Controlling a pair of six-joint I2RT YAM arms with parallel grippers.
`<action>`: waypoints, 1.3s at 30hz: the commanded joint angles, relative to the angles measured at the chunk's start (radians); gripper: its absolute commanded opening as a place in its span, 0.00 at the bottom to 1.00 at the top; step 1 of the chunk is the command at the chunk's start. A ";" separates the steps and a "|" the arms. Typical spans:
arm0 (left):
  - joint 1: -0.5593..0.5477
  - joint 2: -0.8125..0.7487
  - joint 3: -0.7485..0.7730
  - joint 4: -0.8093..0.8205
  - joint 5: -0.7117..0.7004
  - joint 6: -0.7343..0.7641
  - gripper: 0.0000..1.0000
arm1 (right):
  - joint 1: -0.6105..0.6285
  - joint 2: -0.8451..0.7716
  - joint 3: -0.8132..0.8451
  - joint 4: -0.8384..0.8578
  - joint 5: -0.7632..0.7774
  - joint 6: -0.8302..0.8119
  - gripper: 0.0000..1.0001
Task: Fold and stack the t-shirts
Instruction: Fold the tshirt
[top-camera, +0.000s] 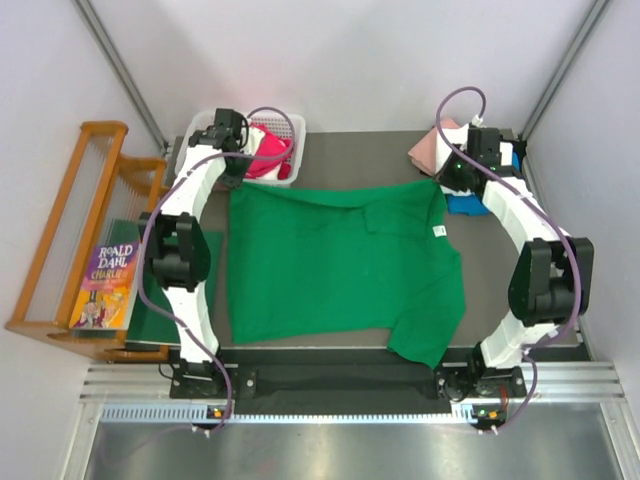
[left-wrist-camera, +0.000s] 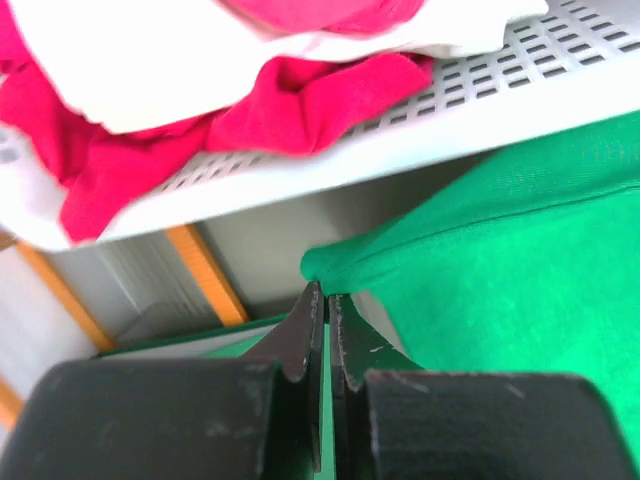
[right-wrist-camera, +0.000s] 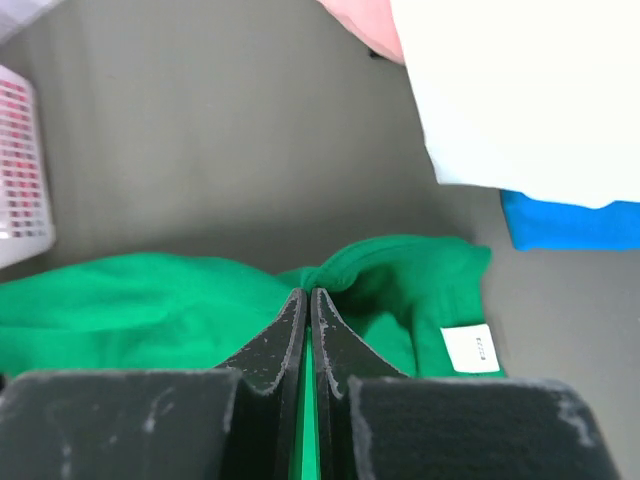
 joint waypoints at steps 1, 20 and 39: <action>0.003 -0.164 -0.070 -0.043 -0.004 -0.039 0.00 | -0.009 -0.125 -0.030 0.049 -0.028 -0.010 0.00; 0.000 -0.659 -0.781 -0.011 0.116 0.044 0.00 | -0.009 -0.440 -0.454 -0.009 -0.045 -0.016 0.00; 0.000 -0.630 -0.740 -0.104 0.213 0.068 0.95 | -0.007 -0.483 -0.425 -0.155 -0.024 0.028 0.55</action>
